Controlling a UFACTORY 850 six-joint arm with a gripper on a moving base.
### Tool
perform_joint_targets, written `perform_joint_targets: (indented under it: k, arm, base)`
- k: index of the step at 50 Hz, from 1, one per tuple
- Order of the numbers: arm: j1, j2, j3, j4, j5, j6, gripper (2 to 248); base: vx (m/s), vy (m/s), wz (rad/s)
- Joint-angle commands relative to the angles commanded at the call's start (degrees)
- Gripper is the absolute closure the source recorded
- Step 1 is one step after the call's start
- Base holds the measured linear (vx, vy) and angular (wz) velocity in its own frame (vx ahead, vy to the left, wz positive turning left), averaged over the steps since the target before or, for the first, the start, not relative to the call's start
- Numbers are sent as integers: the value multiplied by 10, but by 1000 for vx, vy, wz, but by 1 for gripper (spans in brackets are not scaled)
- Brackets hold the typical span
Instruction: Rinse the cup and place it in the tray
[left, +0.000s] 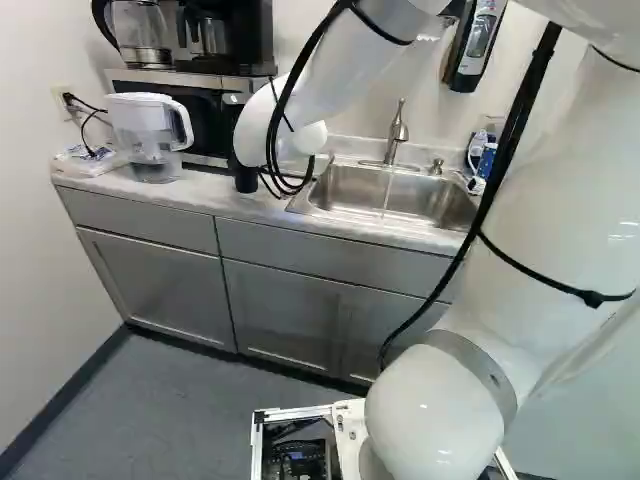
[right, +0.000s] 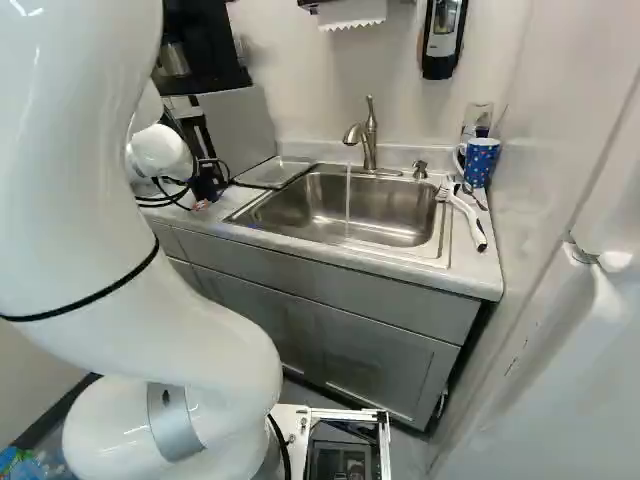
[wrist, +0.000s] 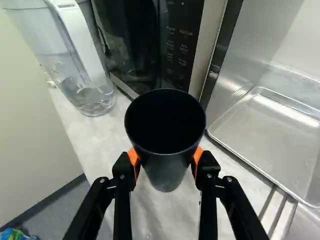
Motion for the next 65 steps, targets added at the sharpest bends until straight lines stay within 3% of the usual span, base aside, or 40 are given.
perform_joint_targets:
  k: [21,39,65]
  arm:
    - [-3,8,3,0,0,0,129]
    - [-25,59,30,0,0,0,129]
    - [-57,84,22,0,0,0,129]
  base:
    - [0,0,0]
    - [0,0,0]
    - [0,0,0]
